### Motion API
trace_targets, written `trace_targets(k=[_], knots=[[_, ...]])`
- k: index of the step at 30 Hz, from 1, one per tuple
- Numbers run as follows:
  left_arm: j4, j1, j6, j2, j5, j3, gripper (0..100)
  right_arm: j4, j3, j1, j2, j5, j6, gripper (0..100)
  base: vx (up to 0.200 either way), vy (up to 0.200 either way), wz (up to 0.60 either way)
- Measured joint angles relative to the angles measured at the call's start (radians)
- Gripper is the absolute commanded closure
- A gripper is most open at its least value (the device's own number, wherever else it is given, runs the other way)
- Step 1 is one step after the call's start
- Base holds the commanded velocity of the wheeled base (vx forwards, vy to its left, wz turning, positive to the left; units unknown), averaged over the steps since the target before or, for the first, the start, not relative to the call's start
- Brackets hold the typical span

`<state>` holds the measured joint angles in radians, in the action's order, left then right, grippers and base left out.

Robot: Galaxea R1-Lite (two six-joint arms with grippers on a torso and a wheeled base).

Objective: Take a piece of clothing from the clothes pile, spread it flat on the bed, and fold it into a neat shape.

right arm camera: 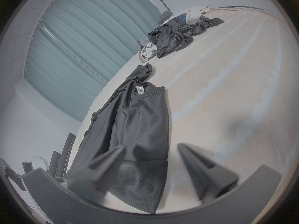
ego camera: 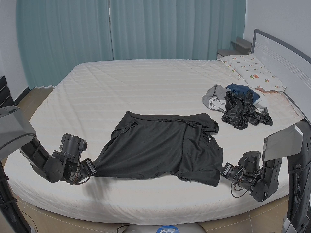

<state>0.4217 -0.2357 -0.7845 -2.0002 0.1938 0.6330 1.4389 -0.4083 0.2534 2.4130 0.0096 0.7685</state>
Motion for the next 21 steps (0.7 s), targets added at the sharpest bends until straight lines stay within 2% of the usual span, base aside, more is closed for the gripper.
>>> trace_targets(k=[7,10,14,21], knots=[[-0.003,-0.002,0.000,-0.001,-0.003,-0.005,100,-0.137,0.010,-0.033,-0.097,0.001,-0.020,100,0.000,0.000,0.00],[-0.013,-0.003,0.010,-0.001,-0.003,-0.008,100,-0.151,0.042,-0.057,-0.132,0.016,-0.046,100,0.000,0.000,0.00],[-0.043,-0.006,0.065,0.001,-0.003,-0.030,100,-0.150,0.107,-0.117,-0.171,0.054,-0.103,100,0.000,0.000,0.00],[-0.083,-0.013,0.125,0.027,-0.003,-0.077,100,-0.158,0.209,-0.209,-0.284,0.162,-0.180,100,0.000,0.000,0.00]])
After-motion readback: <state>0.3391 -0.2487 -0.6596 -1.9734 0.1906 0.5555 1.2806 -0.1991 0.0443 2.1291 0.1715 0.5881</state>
